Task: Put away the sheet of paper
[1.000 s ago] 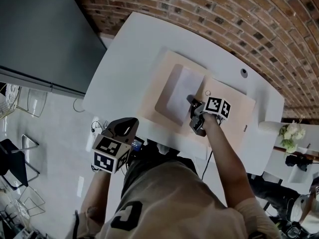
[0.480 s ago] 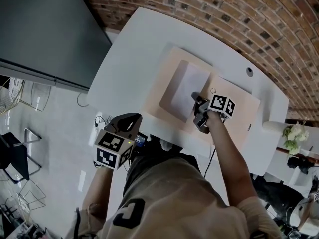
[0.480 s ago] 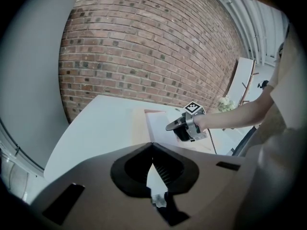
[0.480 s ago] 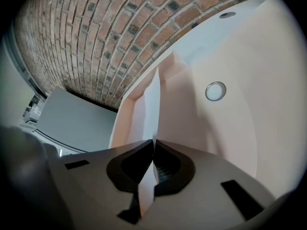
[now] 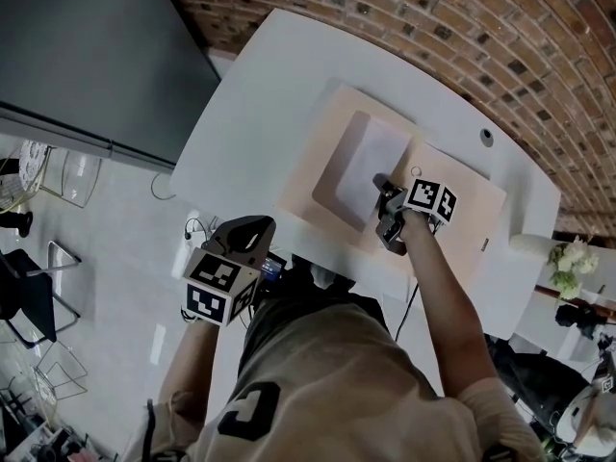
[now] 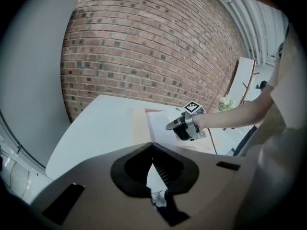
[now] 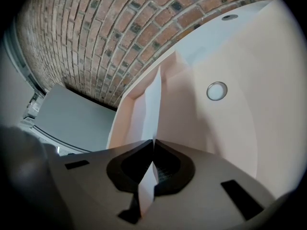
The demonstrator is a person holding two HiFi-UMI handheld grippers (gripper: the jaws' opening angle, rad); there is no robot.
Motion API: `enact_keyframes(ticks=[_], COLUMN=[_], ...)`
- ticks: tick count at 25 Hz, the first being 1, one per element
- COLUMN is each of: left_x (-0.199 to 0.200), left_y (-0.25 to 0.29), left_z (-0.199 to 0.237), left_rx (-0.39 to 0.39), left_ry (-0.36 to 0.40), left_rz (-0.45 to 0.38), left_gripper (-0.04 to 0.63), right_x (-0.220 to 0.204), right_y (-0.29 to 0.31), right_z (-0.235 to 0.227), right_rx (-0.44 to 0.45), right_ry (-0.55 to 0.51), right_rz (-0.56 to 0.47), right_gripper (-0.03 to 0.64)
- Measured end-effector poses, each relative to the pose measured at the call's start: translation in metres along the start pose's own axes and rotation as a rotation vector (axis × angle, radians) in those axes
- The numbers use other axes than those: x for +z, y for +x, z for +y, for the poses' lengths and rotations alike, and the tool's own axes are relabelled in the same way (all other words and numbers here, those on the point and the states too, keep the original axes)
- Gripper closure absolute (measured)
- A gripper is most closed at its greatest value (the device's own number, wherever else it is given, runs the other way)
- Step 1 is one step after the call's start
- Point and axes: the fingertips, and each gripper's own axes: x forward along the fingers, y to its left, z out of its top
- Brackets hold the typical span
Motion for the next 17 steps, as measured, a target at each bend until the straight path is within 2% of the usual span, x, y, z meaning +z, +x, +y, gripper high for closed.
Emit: enact_keyframes(ticks=[17], left_x=[0.0012], left_y=[-0.0009], left_z=[0.0045], left_rx=[0.005], left_ry=[0.0], left_rz=[0.0], left_gripper=[0.581], right_x=[-0.0004], right_y=[0.0027], right_z=[-0.0049], right_rx=[-0.036], right_ry=[-0.01], right_rz=[0.002], right_gripper=[0.594])
